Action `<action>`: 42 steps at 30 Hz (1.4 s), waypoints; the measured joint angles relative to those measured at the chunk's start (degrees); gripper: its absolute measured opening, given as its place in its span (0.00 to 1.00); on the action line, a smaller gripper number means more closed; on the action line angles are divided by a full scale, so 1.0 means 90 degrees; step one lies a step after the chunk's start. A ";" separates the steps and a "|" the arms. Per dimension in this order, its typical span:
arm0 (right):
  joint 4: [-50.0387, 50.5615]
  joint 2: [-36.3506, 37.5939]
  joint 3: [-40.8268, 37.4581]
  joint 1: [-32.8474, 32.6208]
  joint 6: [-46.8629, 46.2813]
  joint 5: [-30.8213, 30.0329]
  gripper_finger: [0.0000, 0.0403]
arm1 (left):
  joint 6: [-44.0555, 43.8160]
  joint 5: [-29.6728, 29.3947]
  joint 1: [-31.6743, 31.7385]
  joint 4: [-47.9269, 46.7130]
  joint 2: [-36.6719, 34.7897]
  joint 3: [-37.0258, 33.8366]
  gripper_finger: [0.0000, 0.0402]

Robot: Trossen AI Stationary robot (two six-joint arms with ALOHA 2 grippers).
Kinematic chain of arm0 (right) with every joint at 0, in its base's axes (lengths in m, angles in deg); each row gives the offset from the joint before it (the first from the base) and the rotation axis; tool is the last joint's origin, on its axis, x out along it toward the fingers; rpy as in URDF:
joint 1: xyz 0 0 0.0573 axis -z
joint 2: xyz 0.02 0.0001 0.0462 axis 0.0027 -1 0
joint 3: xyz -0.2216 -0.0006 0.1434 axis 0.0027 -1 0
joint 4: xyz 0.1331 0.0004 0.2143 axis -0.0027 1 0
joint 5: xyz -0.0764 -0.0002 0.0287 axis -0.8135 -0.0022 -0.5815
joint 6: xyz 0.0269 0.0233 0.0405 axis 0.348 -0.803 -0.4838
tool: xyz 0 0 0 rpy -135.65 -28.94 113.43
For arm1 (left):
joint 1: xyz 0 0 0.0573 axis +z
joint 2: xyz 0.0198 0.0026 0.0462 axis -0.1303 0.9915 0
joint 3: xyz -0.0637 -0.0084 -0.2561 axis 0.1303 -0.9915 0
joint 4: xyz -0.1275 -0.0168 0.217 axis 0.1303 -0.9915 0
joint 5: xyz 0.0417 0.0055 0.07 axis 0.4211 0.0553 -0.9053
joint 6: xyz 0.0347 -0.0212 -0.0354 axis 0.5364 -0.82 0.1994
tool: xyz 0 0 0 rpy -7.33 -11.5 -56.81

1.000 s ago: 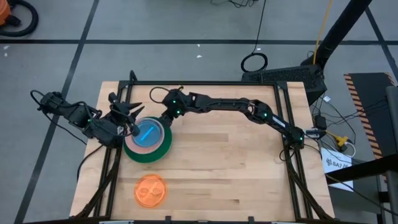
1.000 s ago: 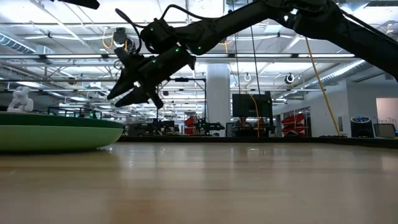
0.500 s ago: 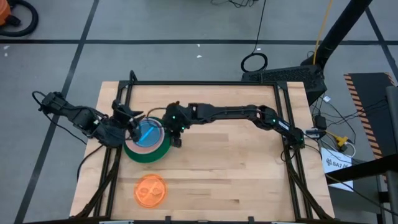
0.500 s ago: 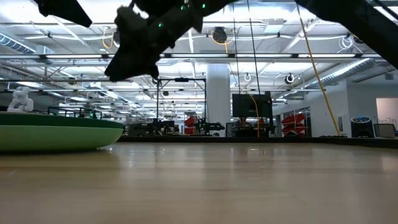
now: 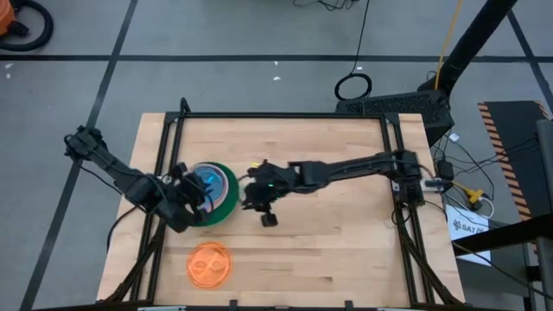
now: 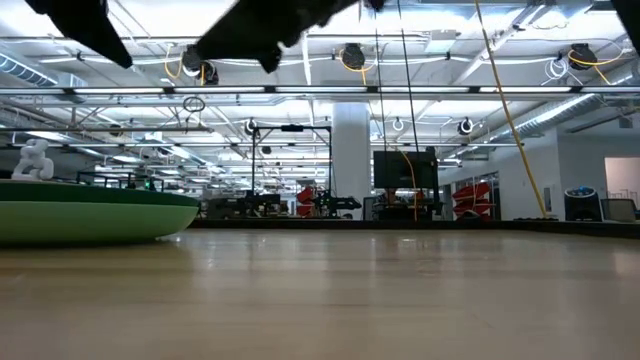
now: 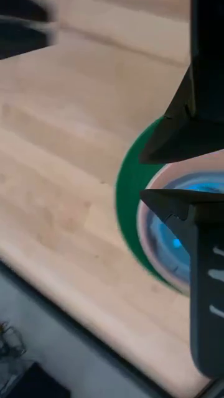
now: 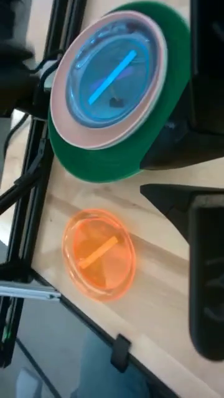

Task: Stack plastic plates
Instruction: Stack the orange plate on top of the blue plate

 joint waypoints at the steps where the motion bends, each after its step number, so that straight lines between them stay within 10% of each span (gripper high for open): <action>1: -0.0291 0.0219 -0.0411 -0.0006 0.0030 -0.0004 0.10 | -0.0092 0.0098 -0.0055 0.0005 0.0089 0.0000 0.21; 22: -0.1602 0.4294 -0.4864 0.0420 0.0264 -0.1845 0.04 | -0.2213 0.4646 -0.1033 0.1079 0.2085 0.0000 0.20; 28: -0.1581 0.4814 -0.5015 0.0524 0.0488 -0.1838 0.04 | -0.1111 0.4661 -0.1917 0.1829 0.2544 0.0002 0.20; 42: -0.1359 0.5108 -0.5014 0.1011 0.0670 -0.1838 0.04 | -0.4609 0.4194 -0.1929 0.1820 0.2658 -0.0047 0.20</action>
